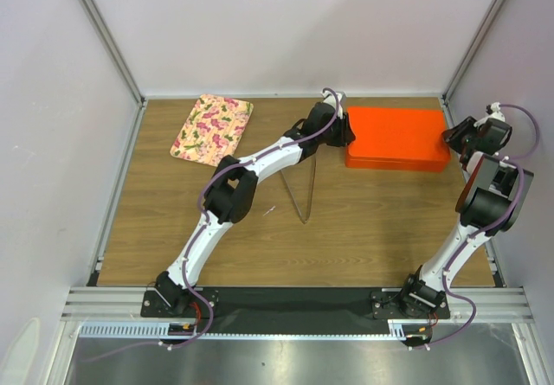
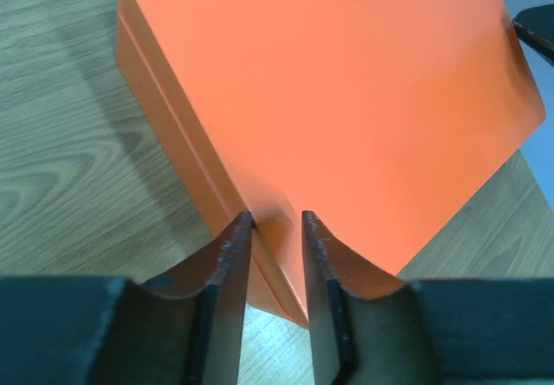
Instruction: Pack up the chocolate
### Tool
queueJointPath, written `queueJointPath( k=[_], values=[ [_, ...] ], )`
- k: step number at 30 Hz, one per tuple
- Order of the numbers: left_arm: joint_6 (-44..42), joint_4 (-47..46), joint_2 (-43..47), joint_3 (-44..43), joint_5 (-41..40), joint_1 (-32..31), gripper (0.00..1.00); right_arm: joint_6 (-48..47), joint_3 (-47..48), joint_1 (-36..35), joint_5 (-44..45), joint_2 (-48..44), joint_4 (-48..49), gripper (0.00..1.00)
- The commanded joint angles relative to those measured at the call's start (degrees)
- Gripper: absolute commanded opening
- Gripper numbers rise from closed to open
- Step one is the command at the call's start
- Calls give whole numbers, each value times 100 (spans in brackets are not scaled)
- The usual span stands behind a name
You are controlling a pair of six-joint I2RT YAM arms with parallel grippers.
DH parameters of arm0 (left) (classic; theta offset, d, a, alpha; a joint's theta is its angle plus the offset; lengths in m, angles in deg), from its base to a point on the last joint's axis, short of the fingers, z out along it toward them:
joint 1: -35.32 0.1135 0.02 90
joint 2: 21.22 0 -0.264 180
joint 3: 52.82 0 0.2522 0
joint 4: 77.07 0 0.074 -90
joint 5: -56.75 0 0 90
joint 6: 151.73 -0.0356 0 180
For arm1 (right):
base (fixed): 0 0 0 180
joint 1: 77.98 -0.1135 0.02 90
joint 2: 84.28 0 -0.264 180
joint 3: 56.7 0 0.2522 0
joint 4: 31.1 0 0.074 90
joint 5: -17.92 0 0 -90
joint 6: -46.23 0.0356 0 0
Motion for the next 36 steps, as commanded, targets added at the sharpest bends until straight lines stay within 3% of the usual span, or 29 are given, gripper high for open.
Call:
queueJointPath(
  k=[1, 11, 26, 36],
  values=[
    [73, -238, 245, -189, 88, -91, 38, 75, 210, -247, -521, 112, -4, 35],
    [-41, -229, 500, -216, -52, -65, 64, 75, 421, -247, -512, 147, -215, 45],
    [-279, -334, 614, -365, 106, -74, 68, 101, 684, -177, 24, 95, -725, 60],
    [-314, -589, 545, -347, 554, -83, 66, 75, 562, -221, 938, -406, -1016, 58]
  ],
)
